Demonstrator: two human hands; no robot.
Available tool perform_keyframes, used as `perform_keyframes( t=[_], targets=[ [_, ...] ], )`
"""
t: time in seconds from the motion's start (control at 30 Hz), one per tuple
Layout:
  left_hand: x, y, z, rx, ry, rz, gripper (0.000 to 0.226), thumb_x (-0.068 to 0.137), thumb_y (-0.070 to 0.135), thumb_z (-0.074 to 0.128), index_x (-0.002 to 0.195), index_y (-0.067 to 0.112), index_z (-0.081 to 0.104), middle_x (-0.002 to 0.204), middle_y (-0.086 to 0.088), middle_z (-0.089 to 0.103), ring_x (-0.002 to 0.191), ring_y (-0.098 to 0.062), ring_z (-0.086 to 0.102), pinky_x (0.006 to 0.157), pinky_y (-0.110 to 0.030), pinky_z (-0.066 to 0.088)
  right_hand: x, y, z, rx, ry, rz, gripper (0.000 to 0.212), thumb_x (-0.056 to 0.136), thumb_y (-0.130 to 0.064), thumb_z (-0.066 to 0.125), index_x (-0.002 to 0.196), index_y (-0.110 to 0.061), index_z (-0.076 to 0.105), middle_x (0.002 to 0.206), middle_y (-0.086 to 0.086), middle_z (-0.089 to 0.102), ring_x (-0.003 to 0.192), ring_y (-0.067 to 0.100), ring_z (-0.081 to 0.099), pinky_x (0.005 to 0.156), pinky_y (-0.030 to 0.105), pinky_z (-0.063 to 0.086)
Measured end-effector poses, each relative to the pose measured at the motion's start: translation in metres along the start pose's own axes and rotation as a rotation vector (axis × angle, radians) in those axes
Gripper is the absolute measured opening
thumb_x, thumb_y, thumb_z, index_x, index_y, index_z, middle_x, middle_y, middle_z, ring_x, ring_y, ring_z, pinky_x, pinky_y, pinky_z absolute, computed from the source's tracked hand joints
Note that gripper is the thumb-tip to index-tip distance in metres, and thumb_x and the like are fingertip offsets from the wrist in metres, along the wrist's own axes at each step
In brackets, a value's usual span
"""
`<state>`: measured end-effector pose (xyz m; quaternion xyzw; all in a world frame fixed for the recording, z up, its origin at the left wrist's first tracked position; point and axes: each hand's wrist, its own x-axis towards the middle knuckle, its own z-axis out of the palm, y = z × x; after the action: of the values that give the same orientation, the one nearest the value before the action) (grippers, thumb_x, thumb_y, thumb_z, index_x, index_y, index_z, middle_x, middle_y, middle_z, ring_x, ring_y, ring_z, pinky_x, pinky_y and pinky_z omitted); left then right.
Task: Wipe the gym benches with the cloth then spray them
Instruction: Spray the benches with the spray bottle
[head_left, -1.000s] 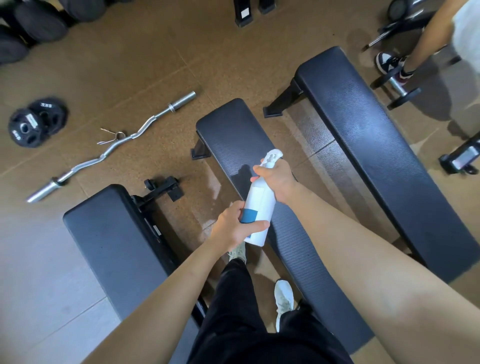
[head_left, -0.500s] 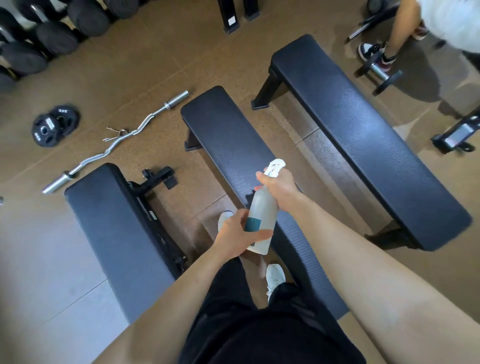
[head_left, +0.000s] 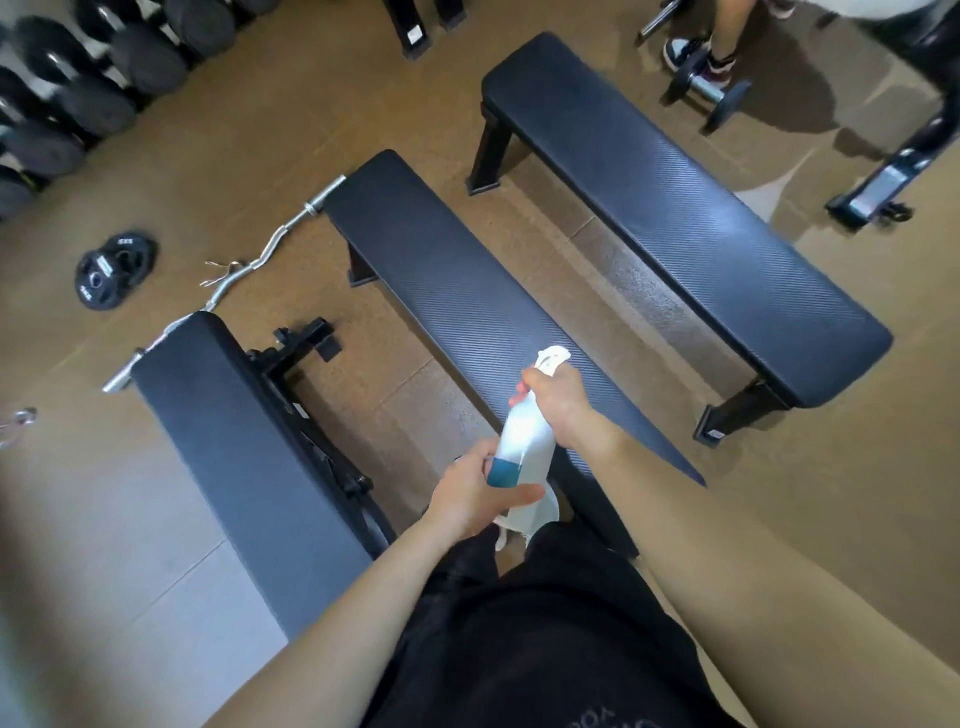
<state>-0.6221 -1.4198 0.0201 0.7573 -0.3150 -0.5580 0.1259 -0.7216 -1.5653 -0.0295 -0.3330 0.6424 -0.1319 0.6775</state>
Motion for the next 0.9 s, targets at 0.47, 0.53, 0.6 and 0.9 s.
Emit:
perform_keyframes(
  t=[0.47, 0.53, 0.6, 0.9],
  targets=[
    [-0.044, -0.043, 0.093, -0.532, -0.165, 0.058, 0.051, 0.088, 0.026, 0.081, 0.129, 0.016, 0.053, 0.123, -0.003, 0.069, 0.107, -0.011, 0.068, 0.081, -0.022, 0.058, -0.072, 0.038, -0.032, -0.354, 0.035, -0.242, 0.013, 0.099, -0.013, 0.056, 0.089, -0.006, 0.050, 0.077, 0.014, 0.059, 0.050, 0.019, 0.068, 0.056, 0.033, 0.053],
    [-0.047, -0.053, 0.115, -0.657, -0.165, 0.054, 0.058, 0.081, 0.031, 0.086, 0.126, 0.014, 0.054, 0.123, -0.008, 0.071, 0.112, -0.020, 0.070, 0.090, -0.032, 0.060, -0.086, 0.041, -0.035, -0.483, 0.019, -0.259, 0.014, 0.100, -0.012, 0.055, 0.089, -0.004, 0.052, 0.075, 0.013, 0.058, 0.047, 0.012, 0.065, 0.048, 0.025, 0.050],
    [-0.051, -0.059, 0.131, -0.707, -0.166, 0.057, 0.059, 0.074, 0.040, 0.087, 0.120, 0.021, 0.056, 0.122, -0.003, 0.072, 0.114, -0.021, 0.069, 0.097, -0.041, 0.058, -0.095, 0.044, -0.038, -0.556, -0.002, -0.266, 0.011, 0.100, -0.012, 0.056, 0.097, -0.002, 0.053, 0.081, 0.013, 0.059, 0.055, 0.015, 0.066, 0.048, 0.023, 0.053],
    [-0.062, -0.063, 0.161, -0.724, -0.128, 0.046, 0.044, 0.085, 0.037, 0.081, 0.121, 0.019, 0.064, 0.116, 0.001, 0.073, 0.106, -0.017, 0.070, 0.083, -0.032, 0.059, -0.122, 0.075, -0.045, -0.838, -0.012, -0.431, 0.020, 0.102, -0.021, 0.058, 0.111, -0.003, 0.057, 0.088, 0.001, 0.064, 0.055, 0.005, 0.064, 0.049, 0.007, 0.045]
  ],
)
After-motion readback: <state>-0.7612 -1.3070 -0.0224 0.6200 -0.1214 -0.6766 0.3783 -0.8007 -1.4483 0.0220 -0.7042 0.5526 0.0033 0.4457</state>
